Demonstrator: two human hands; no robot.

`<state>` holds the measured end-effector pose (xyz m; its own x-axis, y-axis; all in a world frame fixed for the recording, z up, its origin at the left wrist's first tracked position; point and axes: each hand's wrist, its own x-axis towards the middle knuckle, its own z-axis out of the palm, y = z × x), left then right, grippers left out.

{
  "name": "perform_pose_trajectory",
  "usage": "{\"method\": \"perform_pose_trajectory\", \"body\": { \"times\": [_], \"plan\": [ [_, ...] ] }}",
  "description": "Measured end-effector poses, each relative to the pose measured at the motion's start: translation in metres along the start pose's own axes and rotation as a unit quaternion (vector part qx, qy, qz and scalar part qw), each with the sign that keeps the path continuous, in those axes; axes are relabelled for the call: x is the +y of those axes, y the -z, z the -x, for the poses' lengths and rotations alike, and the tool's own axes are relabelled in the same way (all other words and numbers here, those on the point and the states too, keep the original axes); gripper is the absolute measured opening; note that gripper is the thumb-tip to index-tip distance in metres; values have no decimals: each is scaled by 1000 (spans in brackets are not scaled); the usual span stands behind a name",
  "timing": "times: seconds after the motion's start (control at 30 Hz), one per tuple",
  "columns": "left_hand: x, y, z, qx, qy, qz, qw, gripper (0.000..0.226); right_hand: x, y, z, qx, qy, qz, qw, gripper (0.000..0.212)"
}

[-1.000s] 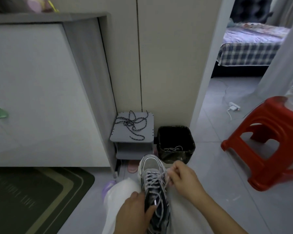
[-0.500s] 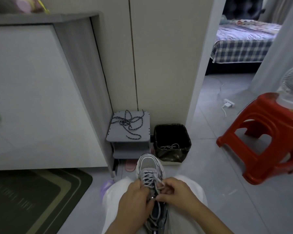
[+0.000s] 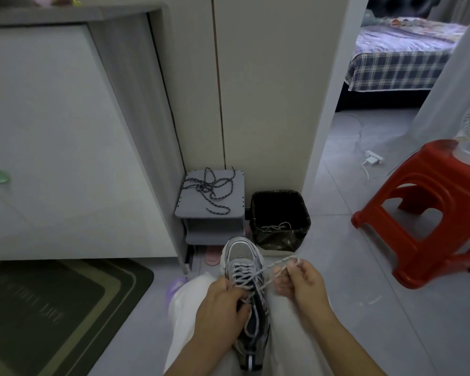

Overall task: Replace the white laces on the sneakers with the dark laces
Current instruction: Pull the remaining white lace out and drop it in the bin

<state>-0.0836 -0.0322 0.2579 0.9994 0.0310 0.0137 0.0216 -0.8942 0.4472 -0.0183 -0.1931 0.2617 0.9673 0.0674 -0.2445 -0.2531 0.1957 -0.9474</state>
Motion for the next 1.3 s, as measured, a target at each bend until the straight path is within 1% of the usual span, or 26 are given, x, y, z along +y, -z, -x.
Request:
{"method": "perform_pose_trajectory", "body": {
  "times": [0.03,0.1,0.13,0.2,0.27,0.3,0.33,0.4,0.43,0.47,0.53,0.57,0.63,0.7,0.73,0.83,0.87,0.9,0.97,1.07,1.1,1.13,1.17,1.23,1.27,1.3],
  "plan": [
    [-1,-1,0,-2,3,1,1000,27,0,1,1,-10,-2,16,1000,11],
    [-3,-2,-1,-9,7,0,1000,25,4,1,3,-57,-3,102,993,7],
    [-4,-3,-1,-12,7,-3,1000,23,9,1,2,-82,0,161,984,11],
    [-4,-5,-1,-16,10,-8,1000,18,15,0,3,-113,23,291,950,15],
    [-6,-6,1,-20,14,-11,1000,21,19,-1,1,-120,50,347,929,12],
    [-7,-7,2,-21,15,-15,1000,25,20,-2,0,-114,60,359,925,10],
    [-8,-7,3,-21,15,-22,999,28,19,-3,-1,-103,57,342,932,8],
    [-9,-8,4,-13,12,-37,999,27,18,-3,-3,-73,20,212,974,9],
    [-9,-8,5,-7,10,-37,999,23,16,-3,-4,-55,3,147,988,11],
    [-9,-9,5,-1,10,-33,999,18,14,-3,-4,-45,-1,115,992,12],
    [-8,-11,6,7,13,-26,1000,14,16,-3,-2,-61,8,147,987,8],
    [-8,-13,7,10,15,-24,1000,16,16,-3,0,-81,18,195,977,6],
    [-9,-14,8,18,17,-18,1000,23,19,-4,3,-109,45,311,943,8],
    [-12,-16,9,26,12,-5,1000,24,20,-5,4,-97,68,382,917,12],
    [-14,-18,10,30,8,6,999,24,20,-6,3,-83,68,381,918,13],
    [-22,-24,15,53,-7,42,998,24,20,-5,0,-61,20,247,967,12],
    [-25,-26,16,68,-13,49,996,23,19,-6,0,-59,12,218,974,13],
    [-27,-27,17,79,-16,55,995,21,18,-7,0,-62,12,214,975,12],
    [-28,-27,18,91,-21,65,993,19,16,-8,3,-74,22,249,965,9],
    [-27,-26,19,97,-22,76,992,20,19,-5,3,-89,55,376,921,12],
    [-27,-26,19,101,-24,76,992,20,20,-5,3,-83,57,397,912,15],
    [-26,-26,20,103,-25,76,991,20,21,-5,2,-75,51,390,916,15],
    [-26,-27,21,105,-25,77,991,19,21,-6,1,-64,39,355,932,13],
    [-26,-28,23,109,-26,79,991,18,18,-7,-1,-47,10,240,969,13],
    [-26,-28,24,116,-27,81,990,17,16,-7,-2,-41,-6,179,983,14],
    [-26,-27,25,128,-30,88,987,16,13,-7,-3,-38,-15,145,989,15]
  ]
}}
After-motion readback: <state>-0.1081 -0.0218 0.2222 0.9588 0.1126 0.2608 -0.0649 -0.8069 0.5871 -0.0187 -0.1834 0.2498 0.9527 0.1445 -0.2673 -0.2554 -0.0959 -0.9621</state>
